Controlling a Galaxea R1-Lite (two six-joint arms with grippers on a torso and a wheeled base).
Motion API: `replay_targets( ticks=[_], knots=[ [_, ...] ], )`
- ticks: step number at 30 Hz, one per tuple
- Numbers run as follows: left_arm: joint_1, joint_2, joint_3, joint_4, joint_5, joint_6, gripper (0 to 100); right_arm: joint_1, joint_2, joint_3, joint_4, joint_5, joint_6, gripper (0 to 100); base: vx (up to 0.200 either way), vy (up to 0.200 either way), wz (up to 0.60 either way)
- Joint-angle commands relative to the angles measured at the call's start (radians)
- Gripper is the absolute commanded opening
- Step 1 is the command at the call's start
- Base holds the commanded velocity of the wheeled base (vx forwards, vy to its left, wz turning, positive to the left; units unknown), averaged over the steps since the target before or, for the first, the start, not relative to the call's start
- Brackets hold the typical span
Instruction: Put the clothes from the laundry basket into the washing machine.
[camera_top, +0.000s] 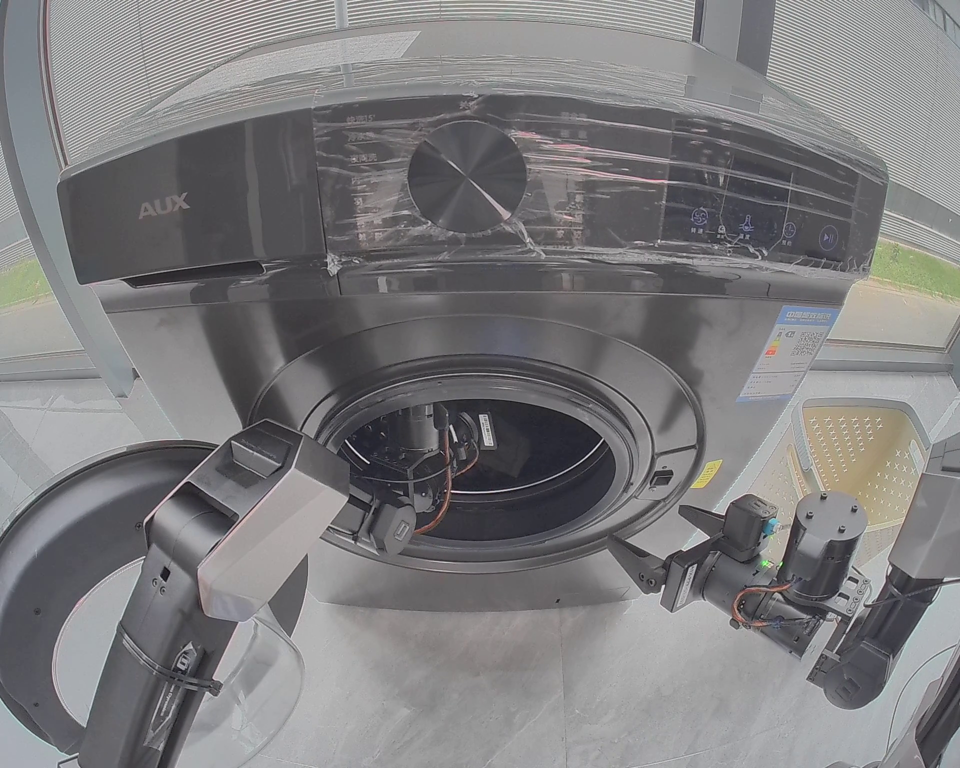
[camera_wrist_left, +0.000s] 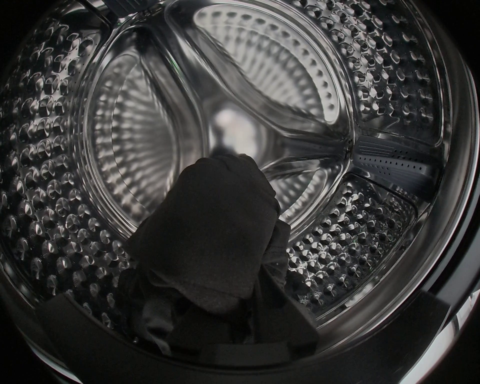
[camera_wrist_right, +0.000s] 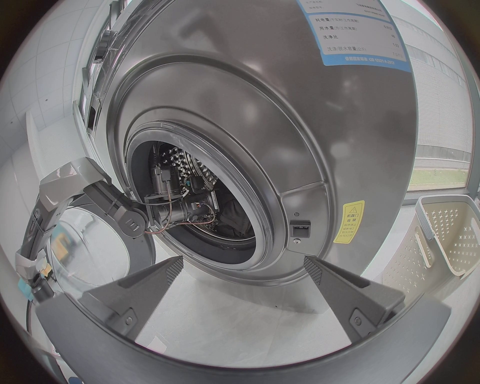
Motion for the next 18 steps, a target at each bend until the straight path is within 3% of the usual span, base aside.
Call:
replay_targets(
  ticks=[1, 3, 4, 12, 18],
  knots=[
    [-0.002, 0.031, -0.019, 0.0, -0.002, 0.0, 0, 0.0, -0.001, 0.0, -0.001, 0.001, 0.0, 100, 0.0, 0.0, 0.0],
    [-0.005, 0.029, -0.016, -0.001, -0.002, 0.001, 0, -0.001, -0.001, 0.002, -0.001, 0.001, 0.0, 100, 0.0, 0.0, 0.0],
    [-0.005, 0.029, -0.013, 0.0, -0.002, 0.0, 100, -0.001, -0.001, 0.0, -0.001, 0.001, 0.0, 100, 0.0, 0.0, 0.0],
    [-0.031, -0.008, 0.044, -0.001, -0.002, -0.022, 100, -0.001, 0.001, 0.005, -0.001, 0.001, 0.0, 100, 0.0, 0.0, 0.0],
    [-0.1, -0.118, 0.256, -0.04, -0.008, -0.022, 100, 0.0, -0.002, 0.01, -0.001, 0.001, 0.0, 100, 0.0, 0.0, 0.0]
  ],
)
